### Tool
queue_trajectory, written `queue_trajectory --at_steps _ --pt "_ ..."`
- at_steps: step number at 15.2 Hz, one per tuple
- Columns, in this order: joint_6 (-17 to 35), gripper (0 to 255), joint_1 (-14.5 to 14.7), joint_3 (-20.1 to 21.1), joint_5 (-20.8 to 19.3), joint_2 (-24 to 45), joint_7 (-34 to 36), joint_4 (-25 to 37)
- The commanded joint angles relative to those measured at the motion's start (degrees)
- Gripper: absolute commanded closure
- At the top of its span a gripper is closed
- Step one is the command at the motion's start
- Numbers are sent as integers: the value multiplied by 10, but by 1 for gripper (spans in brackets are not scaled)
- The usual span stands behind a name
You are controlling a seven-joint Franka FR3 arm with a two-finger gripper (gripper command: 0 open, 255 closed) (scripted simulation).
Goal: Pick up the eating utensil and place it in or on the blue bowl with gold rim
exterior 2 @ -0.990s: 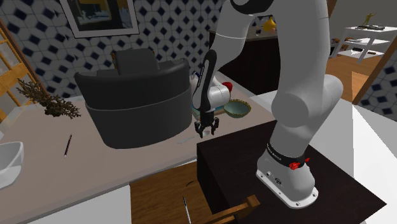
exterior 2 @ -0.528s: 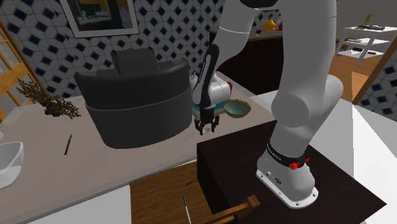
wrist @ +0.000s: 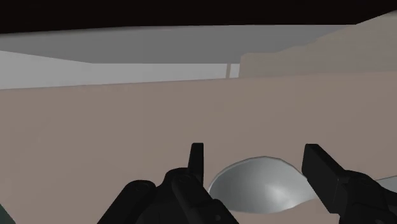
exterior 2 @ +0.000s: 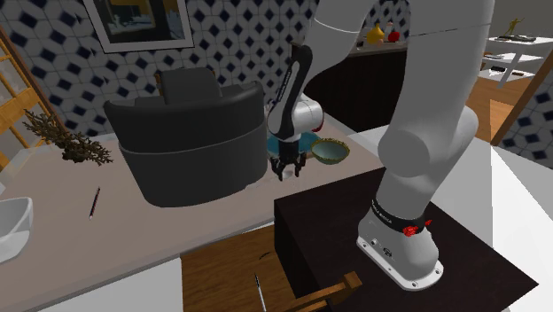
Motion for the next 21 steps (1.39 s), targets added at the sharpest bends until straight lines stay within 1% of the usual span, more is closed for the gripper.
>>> queue_trajectory --at_steps 1,10,20,21 --pt "-18 255 -1 0 0 -20 0 -3" --pt "-97 255 -3 2 2 -108 3 -11" --pt "-187 255 -4 1 3 -193 8 -6" --pt "-189 255 -13 -9 -3 -196 -7 -8"
